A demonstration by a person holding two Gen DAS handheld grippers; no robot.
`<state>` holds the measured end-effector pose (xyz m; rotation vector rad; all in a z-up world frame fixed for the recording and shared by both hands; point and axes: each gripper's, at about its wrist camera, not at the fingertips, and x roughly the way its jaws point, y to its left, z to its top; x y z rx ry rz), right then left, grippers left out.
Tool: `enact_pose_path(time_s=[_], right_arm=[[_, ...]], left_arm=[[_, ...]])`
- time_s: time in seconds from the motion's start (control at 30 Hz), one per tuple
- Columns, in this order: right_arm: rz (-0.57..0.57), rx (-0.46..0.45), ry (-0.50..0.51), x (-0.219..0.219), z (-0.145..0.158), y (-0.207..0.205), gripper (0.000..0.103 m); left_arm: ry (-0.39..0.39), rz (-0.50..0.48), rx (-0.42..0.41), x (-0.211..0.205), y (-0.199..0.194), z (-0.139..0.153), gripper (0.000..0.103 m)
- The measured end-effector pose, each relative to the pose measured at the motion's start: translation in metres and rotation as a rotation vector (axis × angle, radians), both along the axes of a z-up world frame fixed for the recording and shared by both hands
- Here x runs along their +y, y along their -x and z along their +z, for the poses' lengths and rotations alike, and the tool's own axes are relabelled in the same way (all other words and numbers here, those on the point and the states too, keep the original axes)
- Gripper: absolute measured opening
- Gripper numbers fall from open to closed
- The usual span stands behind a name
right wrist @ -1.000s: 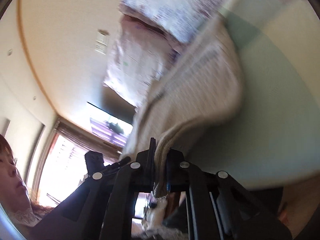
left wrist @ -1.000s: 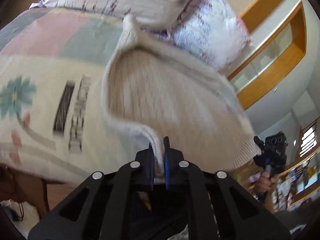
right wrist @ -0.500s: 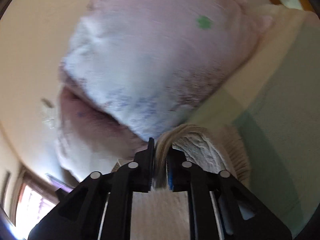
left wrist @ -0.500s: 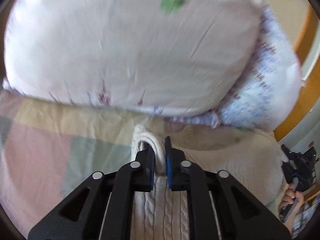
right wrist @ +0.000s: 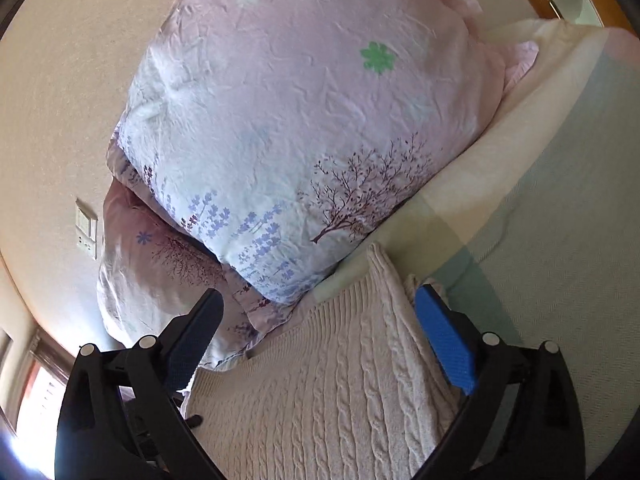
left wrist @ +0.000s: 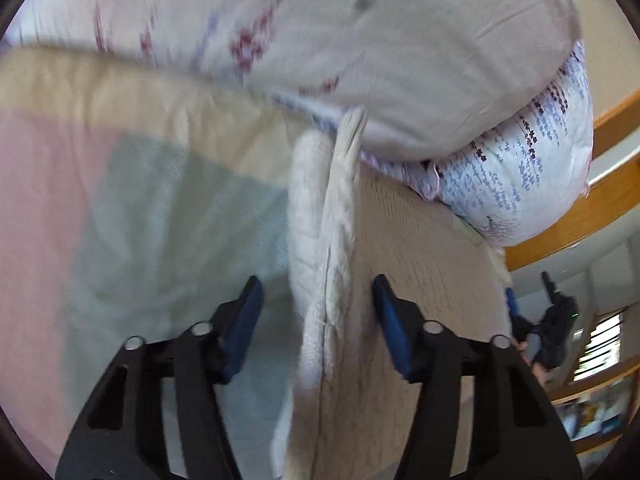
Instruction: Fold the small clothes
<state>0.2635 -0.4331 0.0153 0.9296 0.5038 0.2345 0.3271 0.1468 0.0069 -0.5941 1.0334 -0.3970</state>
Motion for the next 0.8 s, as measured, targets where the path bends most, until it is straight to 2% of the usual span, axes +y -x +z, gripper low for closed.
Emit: enact_pose_path(time_s=[0.03,0.07,0.1,0.13,0.2,0.27,0.33,0.4,0.47,0.5,0.57,0.6,0.63,0.7,0.73,0.77,0.8], right_arm=[[0.012,0.000,-0.013,-0.001,0.000,0.002,0.098],[0.019,-0.003,-0.026,-0.002,0.001,0.003,0.098],[0.030,-0.015,-0.049,-0.004,0.002,0.004,0.098],[0.039,-0.029,-0.071,-0.004,0.005,0.005,0.098],[0.046,-0.059,-0.100,-0.009,0.012,0.010,0.098],[0.041,-0.091,-0.113,-0.015,0.021,0.014,0.098],[0.021,-0.127,-0.103,-0.024,0.032,0.023,0.098],[-0.009,-0.148,-0.076,-0.034,0.038,0.032,0.098],[-0.053,-0.142,-0.034,-0.047,0.041,0.038,0.098],[-0.067,-0.125,-0.017,-0.054,0.040,0.039,0.098],[-0.086,-0.072,0.014,-0.070,0.036,0.038,0.098],[-0.094,-0.048,0.023,-0.074,0.033,0.037,0.098],[-0.092,-0.022,0.025,-0.080,0.032,0.037,0.098],[-0.059,0.008,0.005,-0.085,0.029,0.036,0.099],[-0.036,0.013,0.004,-0.085,0.029,0.035,0.102],[0.010,0.025,0.013,-0.085,0.029,0.032,0.102],[0.060,0.053,0.026,-0.084,0.028,0.027,0.102]], left_arm=[[0.025,0.012,0.006,-0.002,-0.001,-0.003,0.038],[0.106,0.019,0.050,-0.003,-0.003,-0.010,0.029],[0.148,0.058,0.068,-0.001,-0.002,-0.012,0.027],[0.195,0.072,0.079,0.000,-0.001,-0.011,0.021],[0.274,0.085,0.058,-0.007,0.005,0.007,0.020],[0.291,0.053,-0.001,-0.029,0.008,0.036,0.019],[0.326,-0.013,-0.063,-0.075,0.004,0.072,0.019],[0.352,-0.093,-0.114,-0.133,-0.004,0.095,0.019],[0.389,-0.185,-0.117,-0.203,-0.016,0.100,0.020],[0.425,-0.225,-0.090,-0.233,-0.023,0.094,0.022],[0.551,-0.315,0.026,-0.290,-0.038,0.073,0.040],[0.634,-0.350,0.098,-0.313,-0.044,0.060,0.041],[0.688,-0.359,0.129,-0.323,-0.045,0.054,0.041],[0.658,-0.339,0.086,-0.318,-0.040,0.059,0.051],[0.614,-0.332,0.038,-0.308,-0.035,0.066,0.064],[0.524,-0.304,-0.020,-0.290,-0.029,0.074,0.074],[0.443,-0.275,-0.048,-0.276,-0.024,0.077,0.078]])
